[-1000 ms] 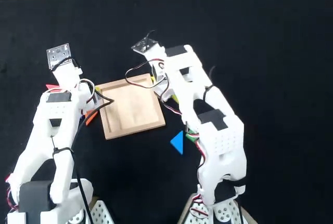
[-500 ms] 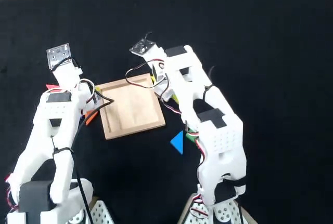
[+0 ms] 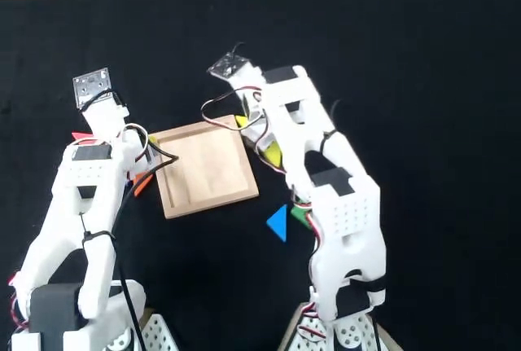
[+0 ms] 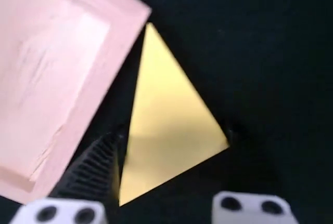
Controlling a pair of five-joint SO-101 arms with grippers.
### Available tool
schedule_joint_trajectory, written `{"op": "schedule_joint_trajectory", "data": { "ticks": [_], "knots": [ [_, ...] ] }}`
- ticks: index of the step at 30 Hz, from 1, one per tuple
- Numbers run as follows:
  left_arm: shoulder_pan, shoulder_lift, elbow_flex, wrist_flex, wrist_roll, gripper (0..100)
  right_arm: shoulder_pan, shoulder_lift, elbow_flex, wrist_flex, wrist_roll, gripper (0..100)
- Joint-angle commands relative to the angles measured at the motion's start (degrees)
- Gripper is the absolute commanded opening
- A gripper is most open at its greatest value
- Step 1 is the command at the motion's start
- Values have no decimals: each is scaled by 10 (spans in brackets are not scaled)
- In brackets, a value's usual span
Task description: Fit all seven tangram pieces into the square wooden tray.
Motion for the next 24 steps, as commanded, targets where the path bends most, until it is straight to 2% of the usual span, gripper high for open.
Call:
{"op": "schedule_joint_trajectory", "data": {
  "ticks": [1,5,13,19,21,24],
  "knots": [
    [1,-2,-6,-9,4,198,8,0,-9,6,-1,121],
    [1,-2,-6,-9,4,198,23,-12,-20,11,-33,138],
    [1,-2,-6,-9,4,198,36,-130,-26,87,-65,138],
    [-5,-6,-6,-7,4,198,-29,-211,-24,118,-126,138],
    [-30,-9,-6,-4,4,198,-59,-212,-27,119,-163,138],
    [-111,-18,-29,15,4,198,-97,-198,-29,117,-217,141]
  ]
}}
